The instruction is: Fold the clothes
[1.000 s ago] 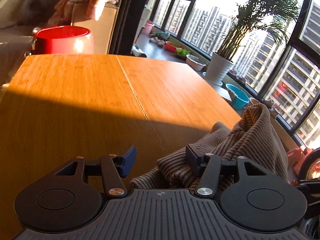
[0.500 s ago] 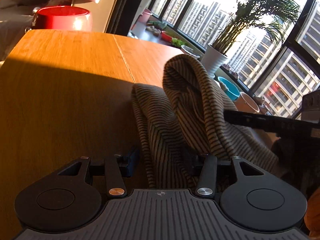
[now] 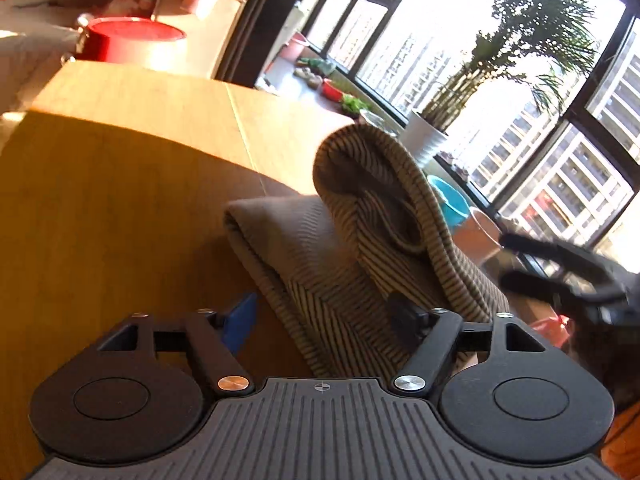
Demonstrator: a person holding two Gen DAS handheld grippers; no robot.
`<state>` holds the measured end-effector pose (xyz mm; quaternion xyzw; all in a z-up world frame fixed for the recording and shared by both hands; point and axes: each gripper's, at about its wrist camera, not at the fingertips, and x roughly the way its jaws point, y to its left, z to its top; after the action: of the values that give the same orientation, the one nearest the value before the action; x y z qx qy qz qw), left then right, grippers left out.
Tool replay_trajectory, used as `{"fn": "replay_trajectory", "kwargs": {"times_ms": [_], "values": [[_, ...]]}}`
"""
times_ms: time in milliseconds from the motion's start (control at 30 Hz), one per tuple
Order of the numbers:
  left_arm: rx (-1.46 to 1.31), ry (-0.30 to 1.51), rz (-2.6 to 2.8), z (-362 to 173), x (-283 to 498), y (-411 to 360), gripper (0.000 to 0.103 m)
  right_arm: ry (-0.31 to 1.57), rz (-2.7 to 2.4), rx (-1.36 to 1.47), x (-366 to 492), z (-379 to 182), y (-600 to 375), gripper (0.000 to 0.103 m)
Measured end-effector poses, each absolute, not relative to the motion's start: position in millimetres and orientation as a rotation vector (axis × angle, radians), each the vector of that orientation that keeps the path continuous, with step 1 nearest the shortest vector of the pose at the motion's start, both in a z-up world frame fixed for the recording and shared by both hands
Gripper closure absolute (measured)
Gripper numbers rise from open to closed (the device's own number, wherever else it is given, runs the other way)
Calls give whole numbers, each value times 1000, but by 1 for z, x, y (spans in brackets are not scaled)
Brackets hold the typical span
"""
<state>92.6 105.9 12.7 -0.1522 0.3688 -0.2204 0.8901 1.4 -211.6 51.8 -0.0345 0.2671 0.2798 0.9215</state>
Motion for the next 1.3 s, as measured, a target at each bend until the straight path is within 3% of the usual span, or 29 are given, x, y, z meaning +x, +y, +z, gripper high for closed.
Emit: {"fn": "replay_trajectory", "kwargs": {"times_ms": [133,233,533,633,833,933,1000,1133,1300], "values": [[-304,721,-420,24,89,114,19,652,682,-153,-28,17,-182,22],[-280,716,-414,26,85,113,21,592,645,-311,-43,2,-159,17],[-229,705,-400,25,81,105,25,388,537,-375,-52,32,-146,17],[-232,700,-390,24,82,107,26,418,539,-377,-43,20,-129,17],[-312,725,-422,13,83,119,56,427,433,-416,-16,1,-128,18],[-388,767,-515,1,87,114,64,456,436,-317,-7,8,-148,38],[-436,795,-570,-7,90,108,67,455,411,-271,-3,11,-158,73],[-471,827,-615,-17,95,101,68,442,429,-61,8,44,-189,77],[-519,848,-643,-28,101,99,68,422,566,-64,15,76,-178,78]]}}
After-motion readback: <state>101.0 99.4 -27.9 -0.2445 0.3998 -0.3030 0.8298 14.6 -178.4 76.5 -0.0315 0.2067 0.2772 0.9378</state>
